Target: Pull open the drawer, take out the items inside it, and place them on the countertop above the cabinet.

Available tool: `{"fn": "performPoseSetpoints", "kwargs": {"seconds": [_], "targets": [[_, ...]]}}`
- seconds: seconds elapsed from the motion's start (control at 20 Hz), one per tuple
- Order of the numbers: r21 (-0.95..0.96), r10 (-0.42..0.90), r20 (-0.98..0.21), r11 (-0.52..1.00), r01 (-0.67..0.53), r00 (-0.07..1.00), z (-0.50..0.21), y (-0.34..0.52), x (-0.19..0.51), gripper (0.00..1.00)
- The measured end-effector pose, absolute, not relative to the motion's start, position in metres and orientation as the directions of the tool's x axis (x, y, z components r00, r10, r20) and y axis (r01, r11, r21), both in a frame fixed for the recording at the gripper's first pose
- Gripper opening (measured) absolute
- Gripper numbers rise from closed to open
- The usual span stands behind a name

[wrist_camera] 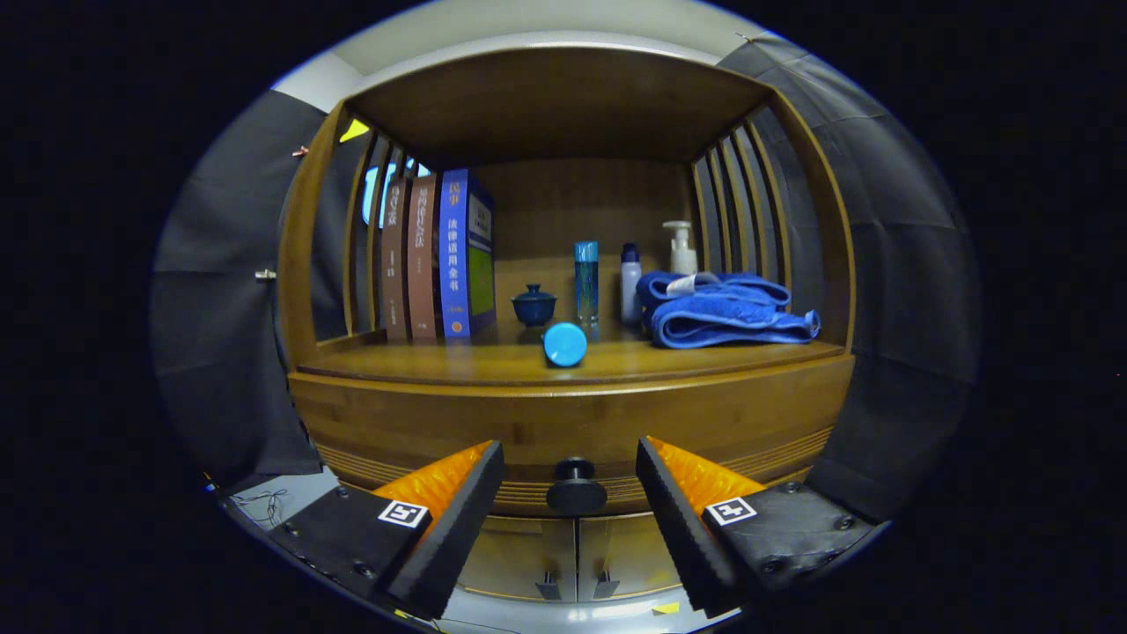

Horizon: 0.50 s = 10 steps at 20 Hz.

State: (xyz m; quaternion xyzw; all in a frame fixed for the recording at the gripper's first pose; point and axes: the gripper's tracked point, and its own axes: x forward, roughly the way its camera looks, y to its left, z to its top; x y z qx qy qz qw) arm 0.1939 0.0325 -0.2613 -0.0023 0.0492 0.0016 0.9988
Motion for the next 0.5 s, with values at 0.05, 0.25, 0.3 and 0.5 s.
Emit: {"fn": "performPoseSetpoints", "kwargs": {"seconds": [0.05,0.25,0.3,0.5], "targets": [[-0.001,0.003,-0.089,1.000,-0.003,0.996,-0.253,0.029,0.185,0.99],[0.020,0.015,-0.063,1.000,-0.014,0.998,-0.202,0.028,0.148,0.99],[0.023,0.020,-0.067,1.000,-0.018,0.998,-0.191,0.028,0.140,0.99],[0.058,0.018,-0.061,0.998,-0.015,0.998,-0.150,0.021,0.114,0.98]]}}
